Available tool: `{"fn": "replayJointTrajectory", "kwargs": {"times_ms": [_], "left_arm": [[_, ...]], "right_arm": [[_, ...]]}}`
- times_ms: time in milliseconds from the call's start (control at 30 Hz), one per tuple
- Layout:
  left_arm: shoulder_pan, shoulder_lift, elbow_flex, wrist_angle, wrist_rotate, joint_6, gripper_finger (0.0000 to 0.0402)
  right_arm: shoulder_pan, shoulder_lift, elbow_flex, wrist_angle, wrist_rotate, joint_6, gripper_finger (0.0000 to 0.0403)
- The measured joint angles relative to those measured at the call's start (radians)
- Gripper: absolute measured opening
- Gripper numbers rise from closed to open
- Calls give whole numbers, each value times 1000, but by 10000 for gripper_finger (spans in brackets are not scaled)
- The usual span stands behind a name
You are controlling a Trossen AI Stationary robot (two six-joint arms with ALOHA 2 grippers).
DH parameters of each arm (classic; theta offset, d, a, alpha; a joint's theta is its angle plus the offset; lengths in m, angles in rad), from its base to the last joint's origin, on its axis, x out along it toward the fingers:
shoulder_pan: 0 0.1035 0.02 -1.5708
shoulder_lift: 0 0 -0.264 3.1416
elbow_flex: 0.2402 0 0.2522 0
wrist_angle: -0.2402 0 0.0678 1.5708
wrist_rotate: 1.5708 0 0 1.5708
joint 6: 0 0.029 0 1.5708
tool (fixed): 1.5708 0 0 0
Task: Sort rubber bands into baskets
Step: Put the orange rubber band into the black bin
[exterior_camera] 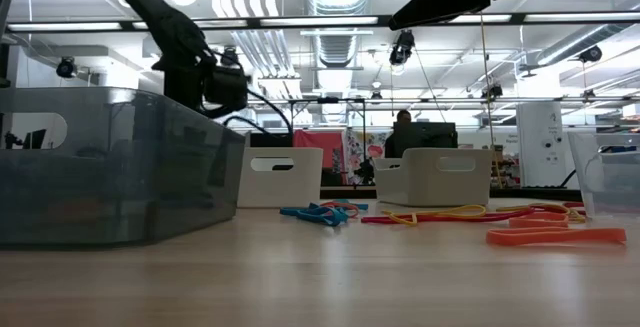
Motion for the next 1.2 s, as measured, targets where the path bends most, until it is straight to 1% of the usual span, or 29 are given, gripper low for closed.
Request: {"fn": "replayJointTrajectory", "kwargs": {"times_ms": [133,333,433,533,667,867,967,1033,1200], "left_arm": [[-1,-83,2,-11,0,-39,0],[-14,-257,2,-44,0,-137,0],[-44,-343,2,-58,2,-194,0],[-102,-416,2,-75,17,-255,0],[-245,-497,2,-91,42,-371,0],[-544,-571,2,-99,40,-552,0],[-694,-576,2,-95,36,-641,0],[-787,-567,2,-83,14,-700,0],[-961,-515,2,-79,-46,-824,0]], "right_arm": [[0,0,0,0,0,0,155],[0,0,0,0,0,-4,155],[0,0,0,1,0,-12,155],[0,0,0,2,0,-13,155],[0,0,0,2,0,-13,155],[0,0,0,10,0,-20,155],[0,0,0,18,0,-24,155],[0,0,0,17,0,-22,155],[0,0,0,24,0,-6,155]]}}
